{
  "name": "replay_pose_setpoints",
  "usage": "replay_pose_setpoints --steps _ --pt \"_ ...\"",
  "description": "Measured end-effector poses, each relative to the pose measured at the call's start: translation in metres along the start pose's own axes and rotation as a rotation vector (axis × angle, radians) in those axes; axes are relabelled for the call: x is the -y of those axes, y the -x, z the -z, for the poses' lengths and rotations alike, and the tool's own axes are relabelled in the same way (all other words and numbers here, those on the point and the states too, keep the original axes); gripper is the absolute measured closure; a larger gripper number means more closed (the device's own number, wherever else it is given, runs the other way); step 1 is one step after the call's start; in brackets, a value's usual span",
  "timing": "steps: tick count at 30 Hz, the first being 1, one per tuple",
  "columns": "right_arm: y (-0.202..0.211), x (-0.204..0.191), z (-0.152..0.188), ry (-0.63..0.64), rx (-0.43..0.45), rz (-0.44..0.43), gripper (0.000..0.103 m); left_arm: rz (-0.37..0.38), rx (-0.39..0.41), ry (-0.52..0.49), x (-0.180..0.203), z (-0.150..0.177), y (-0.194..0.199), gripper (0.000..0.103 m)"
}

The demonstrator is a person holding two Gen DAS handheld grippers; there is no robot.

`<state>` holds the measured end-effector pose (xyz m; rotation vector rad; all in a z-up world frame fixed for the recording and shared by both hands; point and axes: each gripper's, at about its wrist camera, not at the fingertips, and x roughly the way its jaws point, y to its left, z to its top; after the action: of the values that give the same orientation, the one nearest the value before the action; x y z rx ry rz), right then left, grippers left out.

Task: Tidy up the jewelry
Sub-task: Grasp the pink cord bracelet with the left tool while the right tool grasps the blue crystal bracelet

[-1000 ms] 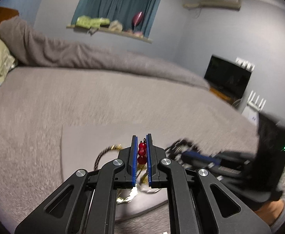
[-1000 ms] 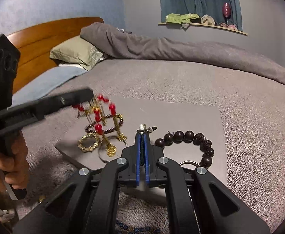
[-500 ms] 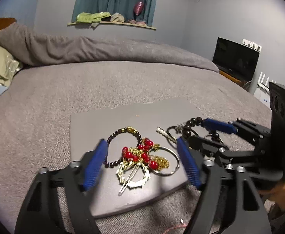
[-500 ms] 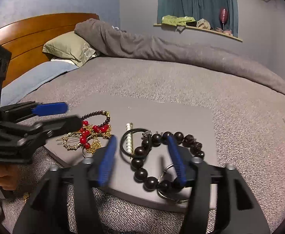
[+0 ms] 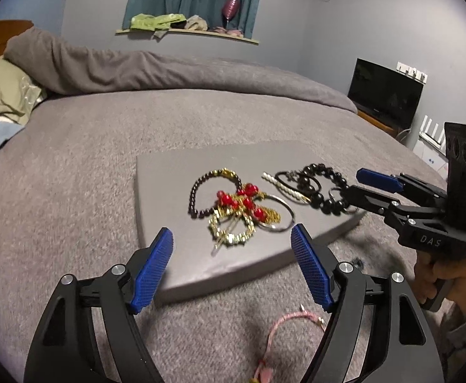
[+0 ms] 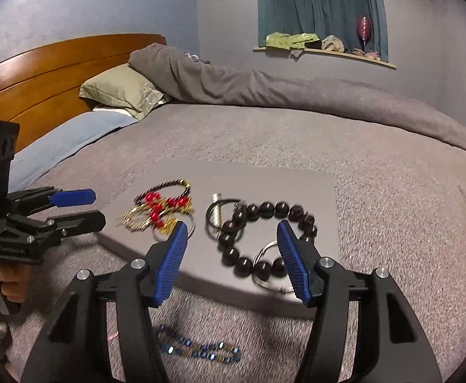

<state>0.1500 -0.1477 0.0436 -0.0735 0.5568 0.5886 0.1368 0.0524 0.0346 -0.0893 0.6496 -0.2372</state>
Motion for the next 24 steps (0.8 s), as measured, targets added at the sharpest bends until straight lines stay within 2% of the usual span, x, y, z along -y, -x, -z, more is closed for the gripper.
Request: replay_pose_setpoints --steps 8,15,24 --pt "0.013 -0.001 0.023 -0.005 -0.051 -0.056 0.045 0.037 -0.038 -0.036 0.004 0.022 0.013 0.026" --pt "0.013 0.007 0.042 -0.030 -0.109 -0.090 0.045 0.039 -0.066 -0.050 0.001 0.041 0.020 0.026" --pt "0.009 -0.003 0.066 -0.004 -0.197 -0.119 0.044 0.046 -0.123 -0.075 0.009 0.058 0.010 0.026"
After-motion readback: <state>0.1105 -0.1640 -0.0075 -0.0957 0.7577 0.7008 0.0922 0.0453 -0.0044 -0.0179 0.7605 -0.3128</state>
